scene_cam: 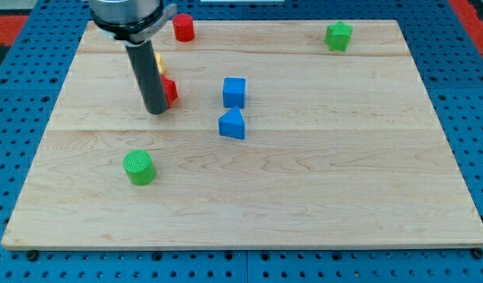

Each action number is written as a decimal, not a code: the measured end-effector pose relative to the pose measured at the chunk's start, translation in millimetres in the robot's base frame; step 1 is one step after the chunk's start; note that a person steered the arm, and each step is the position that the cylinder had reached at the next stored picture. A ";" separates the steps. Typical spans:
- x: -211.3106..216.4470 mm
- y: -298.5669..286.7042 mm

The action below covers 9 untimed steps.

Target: Keep the red star at the top of the blue cube

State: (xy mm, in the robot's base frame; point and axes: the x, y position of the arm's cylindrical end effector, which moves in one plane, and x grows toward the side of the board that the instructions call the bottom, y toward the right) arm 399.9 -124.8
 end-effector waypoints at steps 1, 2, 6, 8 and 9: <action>-31.4 3.1; -50.8 -23.2; -80.3 42.8; -106.0 79.3; -132.2 -6.4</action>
